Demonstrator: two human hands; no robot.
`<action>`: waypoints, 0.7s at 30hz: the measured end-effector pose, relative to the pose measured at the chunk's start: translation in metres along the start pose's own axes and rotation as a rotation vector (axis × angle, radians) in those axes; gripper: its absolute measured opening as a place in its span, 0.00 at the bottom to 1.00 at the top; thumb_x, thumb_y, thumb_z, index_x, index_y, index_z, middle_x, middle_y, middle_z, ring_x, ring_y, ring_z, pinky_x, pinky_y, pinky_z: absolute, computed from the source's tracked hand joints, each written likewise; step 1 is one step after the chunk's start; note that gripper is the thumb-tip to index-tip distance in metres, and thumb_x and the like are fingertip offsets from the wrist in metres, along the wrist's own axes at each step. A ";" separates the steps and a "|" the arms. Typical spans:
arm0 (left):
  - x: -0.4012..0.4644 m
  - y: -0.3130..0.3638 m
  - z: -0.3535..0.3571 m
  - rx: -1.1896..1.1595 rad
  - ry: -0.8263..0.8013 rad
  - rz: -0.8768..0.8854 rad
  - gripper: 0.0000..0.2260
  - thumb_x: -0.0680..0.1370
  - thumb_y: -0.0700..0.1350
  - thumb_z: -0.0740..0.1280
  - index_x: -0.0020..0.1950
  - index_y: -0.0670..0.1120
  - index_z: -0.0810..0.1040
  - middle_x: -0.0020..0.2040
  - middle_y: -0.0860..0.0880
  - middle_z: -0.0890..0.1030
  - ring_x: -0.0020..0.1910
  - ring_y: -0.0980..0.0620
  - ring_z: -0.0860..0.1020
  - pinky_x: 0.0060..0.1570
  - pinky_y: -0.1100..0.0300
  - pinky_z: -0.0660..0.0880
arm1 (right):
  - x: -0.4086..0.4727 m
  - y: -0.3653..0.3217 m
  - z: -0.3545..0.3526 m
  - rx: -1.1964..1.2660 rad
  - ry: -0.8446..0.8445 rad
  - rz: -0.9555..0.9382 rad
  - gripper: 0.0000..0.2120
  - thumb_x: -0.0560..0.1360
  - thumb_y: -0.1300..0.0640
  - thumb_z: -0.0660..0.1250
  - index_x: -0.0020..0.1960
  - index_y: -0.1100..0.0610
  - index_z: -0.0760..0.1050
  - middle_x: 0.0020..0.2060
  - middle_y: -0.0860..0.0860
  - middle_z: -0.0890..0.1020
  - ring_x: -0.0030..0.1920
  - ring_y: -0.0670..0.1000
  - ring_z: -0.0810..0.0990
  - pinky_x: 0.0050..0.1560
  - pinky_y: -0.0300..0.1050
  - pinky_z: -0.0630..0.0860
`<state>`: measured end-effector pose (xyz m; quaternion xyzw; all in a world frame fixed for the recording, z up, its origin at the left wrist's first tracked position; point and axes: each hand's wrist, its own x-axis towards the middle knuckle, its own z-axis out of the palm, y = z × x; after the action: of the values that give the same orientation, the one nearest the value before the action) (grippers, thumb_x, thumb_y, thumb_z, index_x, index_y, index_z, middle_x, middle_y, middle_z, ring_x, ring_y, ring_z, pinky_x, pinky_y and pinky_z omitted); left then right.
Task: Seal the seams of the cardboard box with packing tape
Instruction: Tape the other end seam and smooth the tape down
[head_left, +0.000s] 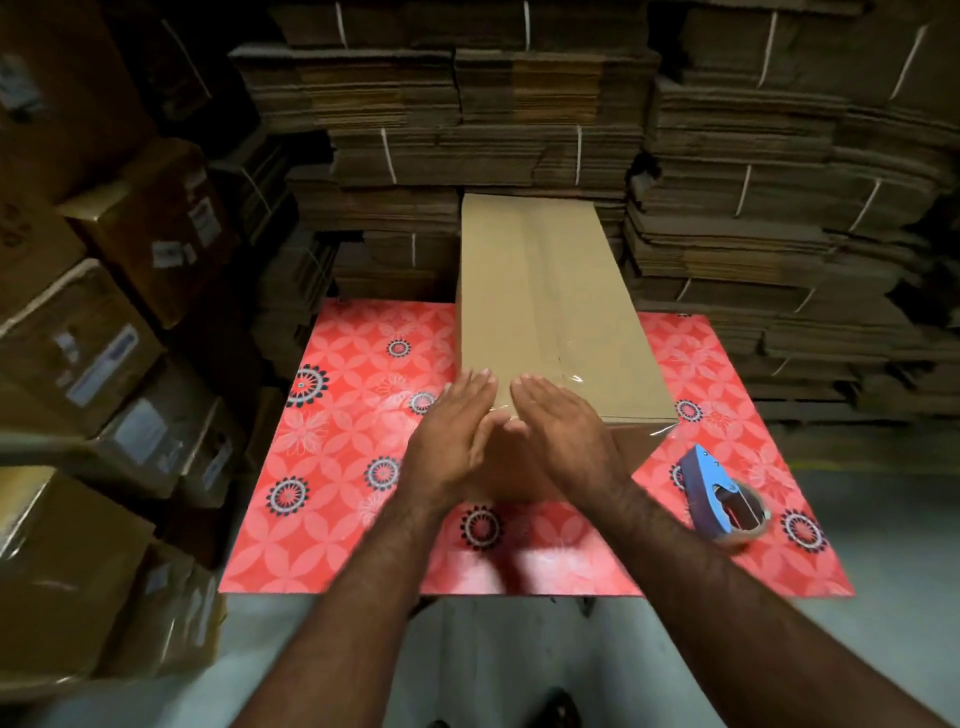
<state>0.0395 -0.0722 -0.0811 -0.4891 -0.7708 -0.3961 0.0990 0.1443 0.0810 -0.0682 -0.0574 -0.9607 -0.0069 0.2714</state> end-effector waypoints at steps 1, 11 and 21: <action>-0.001 -0.006 0.004 0.044 0.001 0.042 0.21 0.83 0.50 0.58 0.69 0.38 0.76 0.70 0.41 0.76 0.72 0.43 0.72 0.69 0.44 0.69 | -0.002 0.000 0.004 0.007 0.008 0.004 0.24 0.78 0.47 0.59 0.62 0.64 0.80 0.60 0.59 0.83 0.61 0.58 0.82 0.59 0.53 0.78; -0.002 -0.016 -0.005 0.111 -0.097 0.113 0.24 0.83 0.52 0.60 0.73 0.38 0.72 0.74 0.41 0.71 0.76 0.43 0.66 0.73 0.45 0.66 | -0.008 0.020 -0.006 0.075 -0.030 0.056 0.27 0.79 0.44 0.58 0.66 0.63 0.77 0.64 0.60 0.80 0.65 0.59 0.79 0.65 0.54 0.75; -0.009 -0.023 -0.003 0.184 -0.170 0.145 0.23 0.83 0.47 0.60 0.77 0.40 0.66 0.78 0.42 0.65 0.78 0.43 0.62 0.73 0.44 0.65 | -0.028 0.038 -0.002 -0.043 0.016 -0.037 0.26 0.79 0.47 0.59 0.70 0.62 0.74 0.68 0.58 0.77 0.68 0.57 0.76 0.69 0.52 0.69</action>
<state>0.0246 -0.0848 -0.0959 -0.5641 -0.7722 -0.2725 0.1060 0.1734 0.1154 -0.0823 -0.0452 -0.9591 -0.0332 0.2774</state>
